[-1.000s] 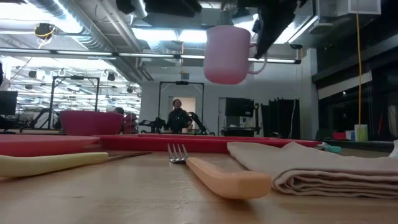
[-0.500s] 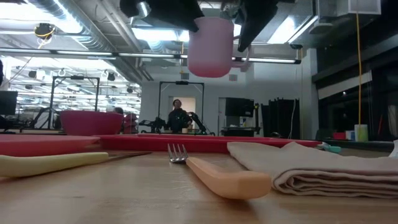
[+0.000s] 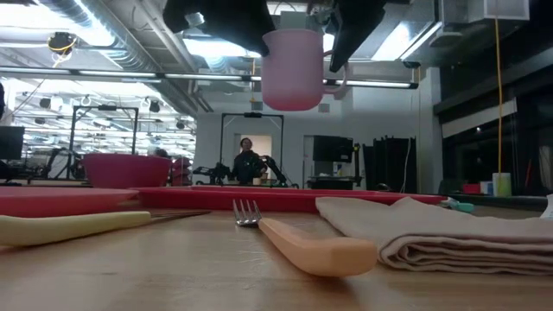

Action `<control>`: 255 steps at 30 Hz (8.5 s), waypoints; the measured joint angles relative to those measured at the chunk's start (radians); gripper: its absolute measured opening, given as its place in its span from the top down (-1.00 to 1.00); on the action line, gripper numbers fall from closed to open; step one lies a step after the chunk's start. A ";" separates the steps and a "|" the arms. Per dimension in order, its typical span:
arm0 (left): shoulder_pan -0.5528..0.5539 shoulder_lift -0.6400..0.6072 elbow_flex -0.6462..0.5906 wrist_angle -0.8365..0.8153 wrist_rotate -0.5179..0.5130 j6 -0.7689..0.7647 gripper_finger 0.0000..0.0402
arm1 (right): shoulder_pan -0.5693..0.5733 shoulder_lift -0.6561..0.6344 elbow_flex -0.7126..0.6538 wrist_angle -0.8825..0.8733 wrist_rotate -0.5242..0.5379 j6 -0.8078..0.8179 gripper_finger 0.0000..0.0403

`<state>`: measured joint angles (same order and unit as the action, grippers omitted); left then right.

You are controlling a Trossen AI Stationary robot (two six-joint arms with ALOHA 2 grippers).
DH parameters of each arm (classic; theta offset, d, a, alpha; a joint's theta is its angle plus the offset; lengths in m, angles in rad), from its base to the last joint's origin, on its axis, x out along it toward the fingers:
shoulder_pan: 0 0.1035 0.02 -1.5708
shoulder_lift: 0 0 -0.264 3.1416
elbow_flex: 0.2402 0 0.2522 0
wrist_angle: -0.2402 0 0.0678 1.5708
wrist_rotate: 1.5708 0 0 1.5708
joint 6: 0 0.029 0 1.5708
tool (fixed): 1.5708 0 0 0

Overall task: Set up tray
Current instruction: Put the purple mug on the top left of the orange tray

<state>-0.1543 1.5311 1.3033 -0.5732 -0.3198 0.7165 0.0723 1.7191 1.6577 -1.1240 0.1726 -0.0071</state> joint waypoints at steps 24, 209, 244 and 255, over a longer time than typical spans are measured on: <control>0.030 0.000 0.000 -0.010 0.135 -0.041 0.50 | 0.037 0.000 0.000 0.035 0.003 -0.077 0.71; 1.007 0.206 -0.105 -0.127 0.702 0.710 0.98 | -0.298 -0.345 -0.925 1.299 -0.315 -0.205 0.97; 0.998 0.205 -0.105 -0.064 0.693 0.500 0.87 | -0.298 -0.345 -0.925 1.299 -0.315 -0.211 0.98; 0.980 0.205 -0.105 -0.046 0.680 0.501 0.64 | -0.298 -0.345 -0.925 1.299 -0.315 -0.240 0.98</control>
<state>0.8260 1.7359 1.1980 -0.6189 0.3597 1.2171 -0.2260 1.3743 0.7322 0.1749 -0.1421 -0.2466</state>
